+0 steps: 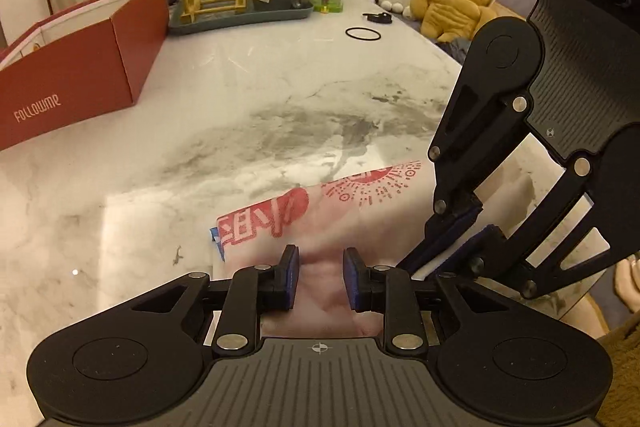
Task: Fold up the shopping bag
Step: 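Close the left gripper on the folded bag edge while the right presses it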
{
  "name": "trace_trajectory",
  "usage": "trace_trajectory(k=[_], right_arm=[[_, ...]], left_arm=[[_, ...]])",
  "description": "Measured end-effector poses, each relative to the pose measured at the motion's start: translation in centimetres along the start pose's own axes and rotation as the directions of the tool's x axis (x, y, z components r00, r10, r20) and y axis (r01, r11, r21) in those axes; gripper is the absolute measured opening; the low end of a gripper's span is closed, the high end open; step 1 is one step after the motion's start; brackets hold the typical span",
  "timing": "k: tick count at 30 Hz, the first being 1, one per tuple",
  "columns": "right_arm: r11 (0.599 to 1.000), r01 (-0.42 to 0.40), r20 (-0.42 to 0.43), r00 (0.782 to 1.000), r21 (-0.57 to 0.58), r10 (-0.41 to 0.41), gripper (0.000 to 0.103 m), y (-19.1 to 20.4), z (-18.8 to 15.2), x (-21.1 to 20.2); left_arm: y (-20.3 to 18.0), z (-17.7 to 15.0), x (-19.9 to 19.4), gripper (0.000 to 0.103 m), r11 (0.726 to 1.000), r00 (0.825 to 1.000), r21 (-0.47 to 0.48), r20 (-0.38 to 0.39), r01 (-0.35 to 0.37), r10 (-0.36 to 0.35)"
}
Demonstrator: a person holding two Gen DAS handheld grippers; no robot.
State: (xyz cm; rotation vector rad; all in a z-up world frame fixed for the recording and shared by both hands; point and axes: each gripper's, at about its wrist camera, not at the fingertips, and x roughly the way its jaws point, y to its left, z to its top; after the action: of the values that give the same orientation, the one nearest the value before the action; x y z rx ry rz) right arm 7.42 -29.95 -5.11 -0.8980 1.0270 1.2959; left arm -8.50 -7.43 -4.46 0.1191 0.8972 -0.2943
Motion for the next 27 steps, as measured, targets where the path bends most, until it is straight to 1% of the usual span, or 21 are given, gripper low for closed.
trace_trajectory(k=[4,7,9,11,18,21,23,24,26,27], right_arm=[[1.0,-0.001,-0.001,1.0,0.01,0.001,0.007,-1.2,-0.6,-0.2],[1.0,0.001,0.005,1.0,0.019,-0.001,0.007,-2.0,-1.1,-0.3],[1.0,0.0,0.009,1.0,0.027,0.0,0.007,-2.7,-1.7,-0.6],[0.999,-0.003,0.011,1.0,0.033,0.003,0.007,-3.5,-2.3,-0.8],[0.997,-0.027,0.022,0.999,0.079,0.025,0.01,-6.4,-5.8,-3.3],[0.994,-0.038,0.027,0.999,0.101,0.036,0.02,-7.6,-7.5,-4.5],[0.991,-0.058,0.03,0.998,0.124,0.055,0.04,-8.3,-8.6,-5.3],[0.987,-0.076,0.032,0.997,0.142,0.072,0.041,-8.6,-9.2,-5.8],[0.981,-0.09,0.05,0.995,0.171,0.082,0.041,-9.3,-10.3,-7.6],[0.978,-0.08,0.073,0.995,0.191,0.067,0.041,-9.8,-10.4,-8.5]], left_arm=[[-0.1,0.4,-0.4,0.026,0.999,0.999,-0.032,-0.014,-0.044,0.044],[0.7,0.1,-0.7,0.026,0.995,0.995,-0.016,-0.024,-0.098,0.097],[1.5,-0.5,-0.8,0.026,0.995,0.997,-0.061,-0.007,-0.08,0.08],[1.2,-0.5,-0.8,0.026,0.995,0.996,-0.039,-0.011,-0.087,0.087],[1.3,-0.9,-0.9,0.026,0.995,0.996,-0.04,0.009,-0.086,0.087],[1.2,-1.0,-0.9,0.026,0.995,0.996,-0.038,0.016,-0.088,0.089],[1.2,-1.1,-0.9,0.026,0.995,0.996,-0.035,0.021,-0.09,0.09],[1.1,-1.1,-0.9,0.026,0.995,0.996,-0.034,0.023,-0.091,0.092],[1.1,-1.2,-1.0,0.026,0.995,0.996,-0.034,0.029,-0.089,0.09],[1.1,-1.3,-1.0,0.026,0.996,0.996,-0.035,0.033,-0.087,0.088]])
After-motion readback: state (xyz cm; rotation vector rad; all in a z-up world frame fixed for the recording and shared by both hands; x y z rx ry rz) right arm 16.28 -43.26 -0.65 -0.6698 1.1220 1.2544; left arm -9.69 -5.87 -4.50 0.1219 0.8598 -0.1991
